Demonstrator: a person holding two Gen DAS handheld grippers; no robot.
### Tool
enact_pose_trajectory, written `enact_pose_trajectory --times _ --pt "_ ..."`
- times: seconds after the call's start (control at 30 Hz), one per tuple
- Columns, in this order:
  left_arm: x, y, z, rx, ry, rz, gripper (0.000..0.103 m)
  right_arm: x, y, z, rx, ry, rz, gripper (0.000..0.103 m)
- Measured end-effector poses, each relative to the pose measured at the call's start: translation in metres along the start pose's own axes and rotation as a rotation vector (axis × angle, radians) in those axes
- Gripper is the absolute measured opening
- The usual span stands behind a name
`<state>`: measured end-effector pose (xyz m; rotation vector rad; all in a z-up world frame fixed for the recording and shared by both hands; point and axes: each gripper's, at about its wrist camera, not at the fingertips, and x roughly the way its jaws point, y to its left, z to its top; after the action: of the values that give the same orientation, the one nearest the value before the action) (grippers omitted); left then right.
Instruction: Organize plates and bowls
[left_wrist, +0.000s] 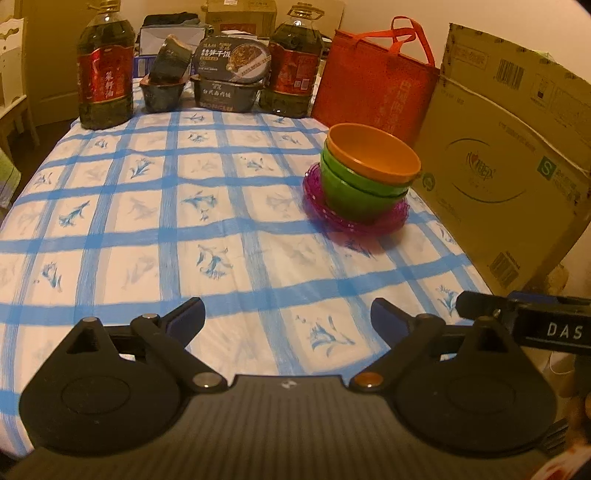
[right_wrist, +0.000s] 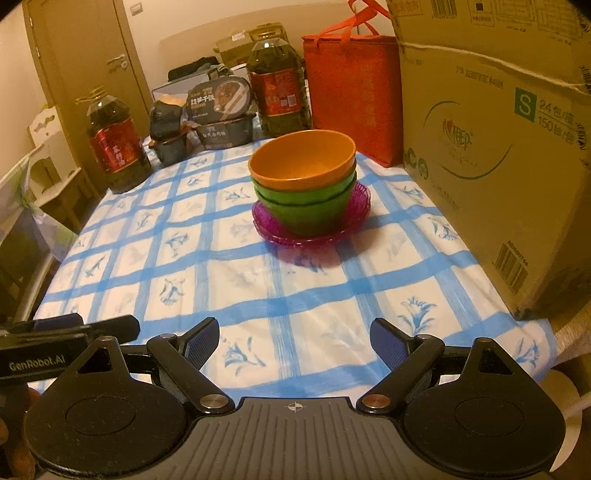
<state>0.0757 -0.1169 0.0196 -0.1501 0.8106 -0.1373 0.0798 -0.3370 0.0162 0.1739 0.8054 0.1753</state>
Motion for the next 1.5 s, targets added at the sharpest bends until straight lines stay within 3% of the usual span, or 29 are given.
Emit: enact_pose_trajectory --times 0.5,1.5 --pt "-0.014 0.011 -0.019 -0.029 0.031 0.035 0.095 -0.008 0.014 -0.025 -0.026 0.013 -0.015 0.088" --pt "-0.016 0.003 -0.023 0.005 0.012 0.047 0.097 -0.012 0.013 -0.024 -0.023 0.008 -0.021 0.088"
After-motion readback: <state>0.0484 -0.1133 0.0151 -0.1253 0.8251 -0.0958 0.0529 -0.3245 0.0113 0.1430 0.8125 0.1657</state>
